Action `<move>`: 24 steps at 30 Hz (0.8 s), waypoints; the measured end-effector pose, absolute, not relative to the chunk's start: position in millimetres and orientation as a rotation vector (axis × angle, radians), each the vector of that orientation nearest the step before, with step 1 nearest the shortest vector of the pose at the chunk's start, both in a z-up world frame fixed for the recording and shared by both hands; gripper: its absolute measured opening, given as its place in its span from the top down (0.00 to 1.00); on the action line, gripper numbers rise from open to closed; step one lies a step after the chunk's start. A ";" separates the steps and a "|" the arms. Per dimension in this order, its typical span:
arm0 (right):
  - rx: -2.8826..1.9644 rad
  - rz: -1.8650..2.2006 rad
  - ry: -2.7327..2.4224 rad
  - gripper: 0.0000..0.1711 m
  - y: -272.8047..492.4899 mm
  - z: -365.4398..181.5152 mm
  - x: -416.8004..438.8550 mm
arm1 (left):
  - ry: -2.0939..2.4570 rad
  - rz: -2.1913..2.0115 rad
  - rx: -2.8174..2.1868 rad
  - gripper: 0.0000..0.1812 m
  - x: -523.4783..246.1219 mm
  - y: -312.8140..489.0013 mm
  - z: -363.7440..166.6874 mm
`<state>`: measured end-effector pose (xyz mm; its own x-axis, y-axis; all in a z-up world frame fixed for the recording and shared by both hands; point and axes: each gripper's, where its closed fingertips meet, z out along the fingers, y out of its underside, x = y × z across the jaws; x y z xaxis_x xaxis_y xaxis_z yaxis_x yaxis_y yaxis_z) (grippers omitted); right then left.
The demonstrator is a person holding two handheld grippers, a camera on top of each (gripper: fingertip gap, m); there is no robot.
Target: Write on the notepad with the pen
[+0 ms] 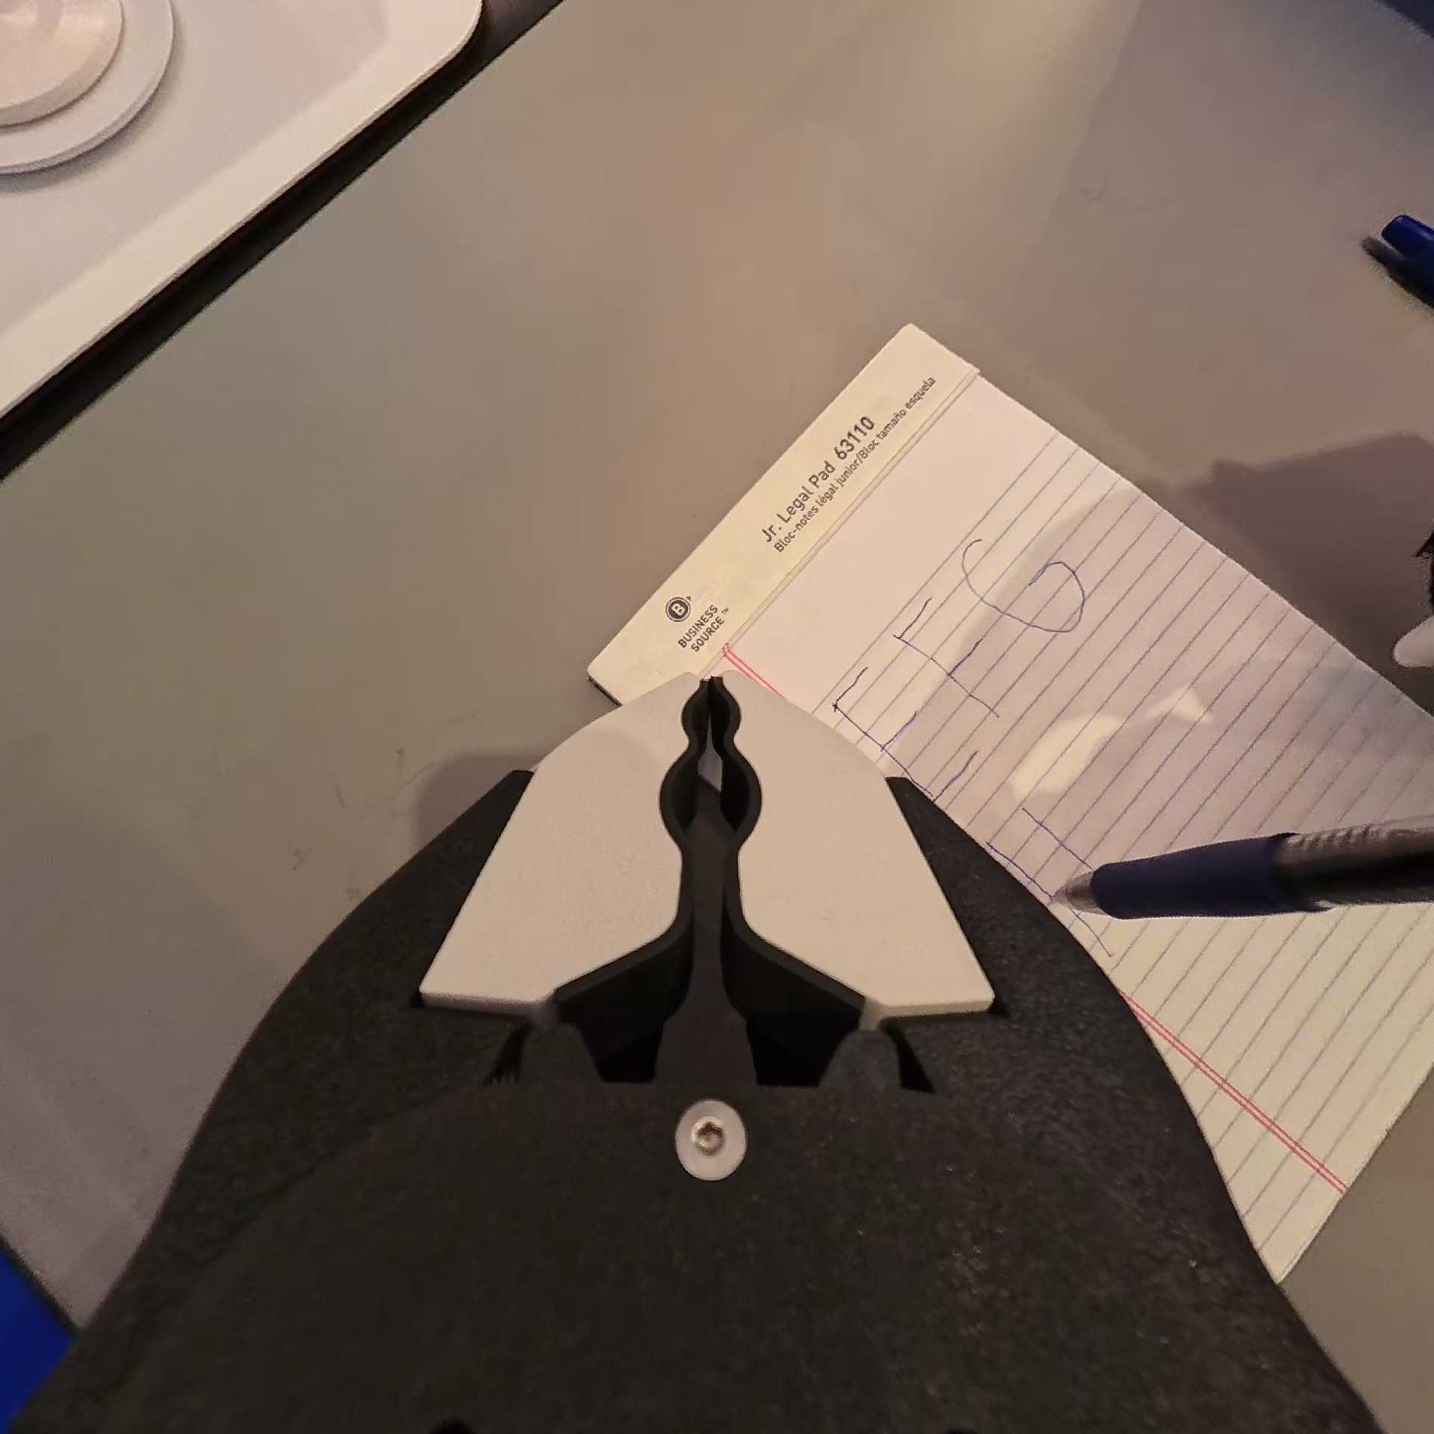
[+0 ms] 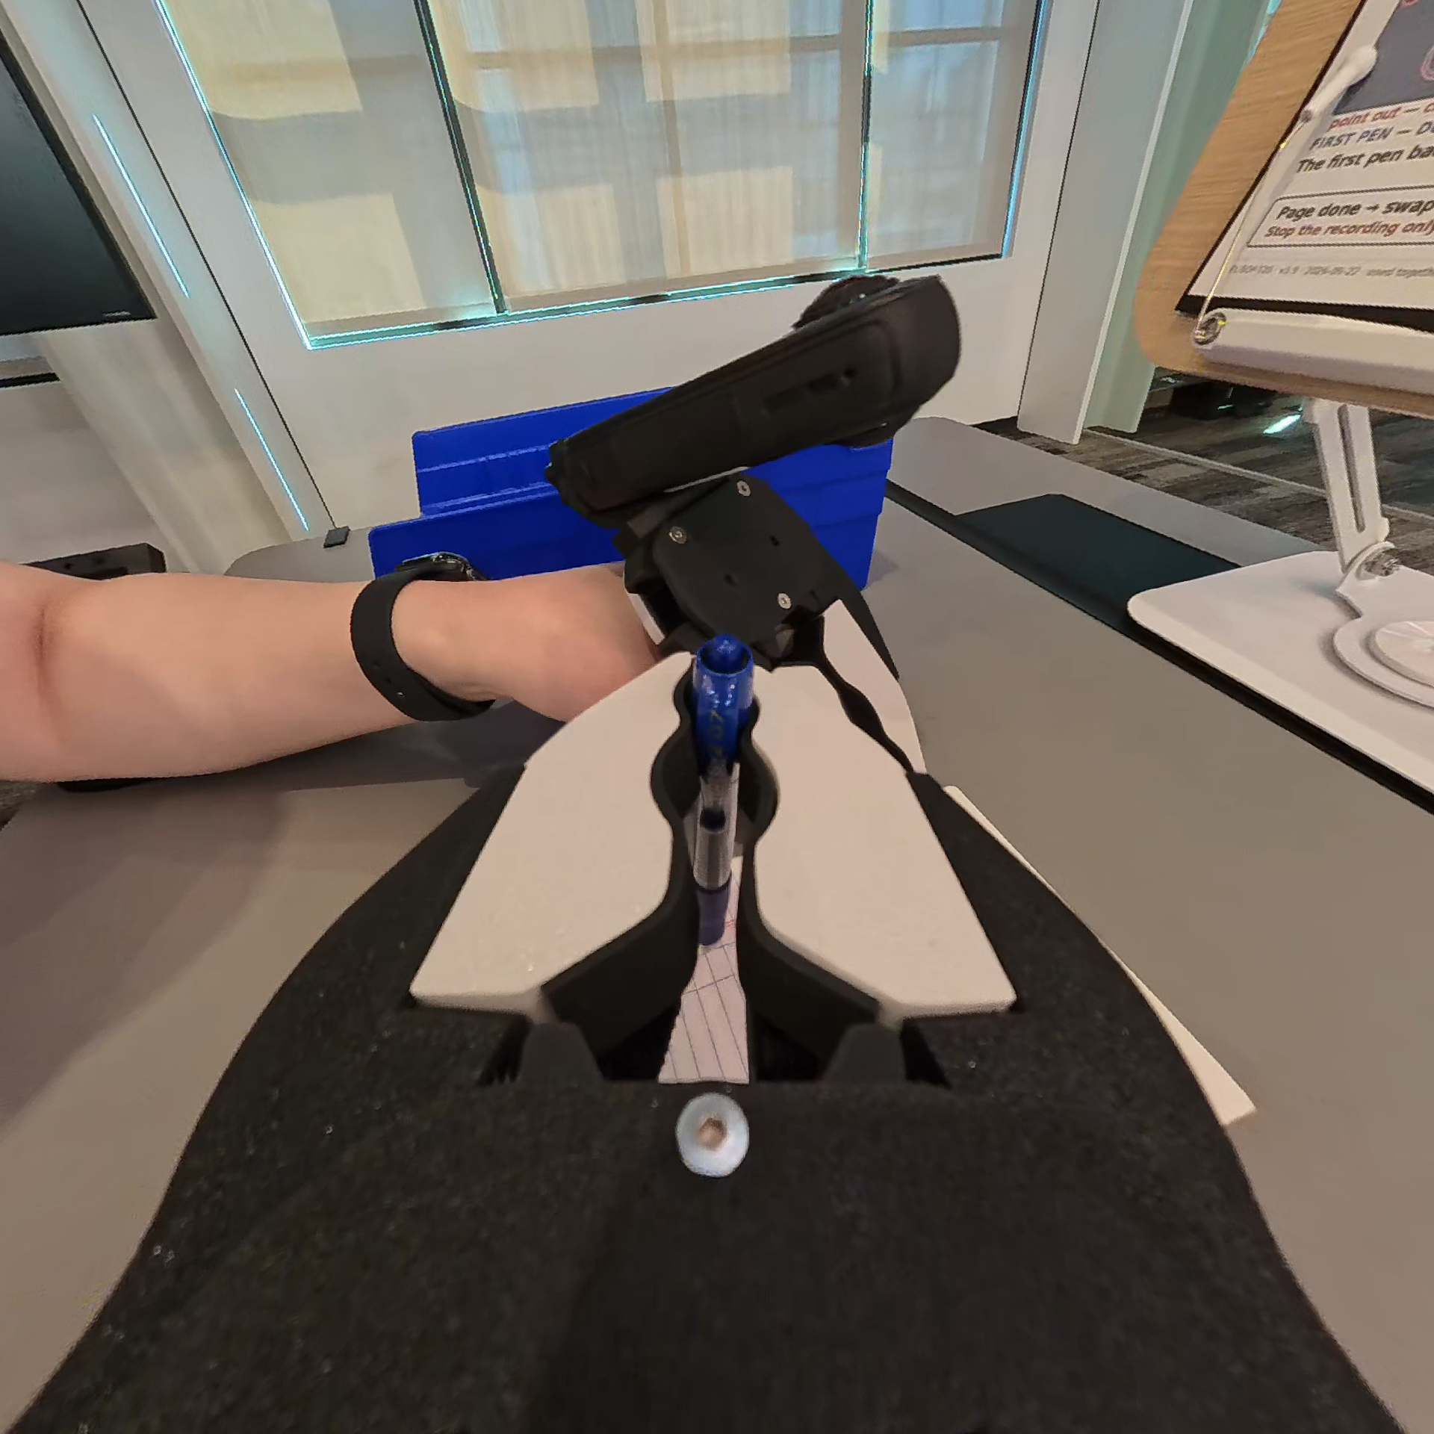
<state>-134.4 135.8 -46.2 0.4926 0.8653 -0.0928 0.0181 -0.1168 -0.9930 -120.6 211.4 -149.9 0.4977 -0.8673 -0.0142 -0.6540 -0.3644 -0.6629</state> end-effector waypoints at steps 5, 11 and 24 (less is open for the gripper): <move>-1.540 0.873 -0.795 0.97 134.5 -47.6 -128.1 | 1.243 -0.454 -2.133 1.00 -120.6 211.3 -149.9; -1.553 0.867 -0.788 0.97 134.2 -48.3 -121.5 | 1.243 -0.455 -2.132 1.00 -120.6 211.3 -149.9; -1.564 0.877 -0.775 0.97 134.7 -49.0 -116.8 | 1.242 -0.457 -2.132 1.00 -120.6 211.2 -149.9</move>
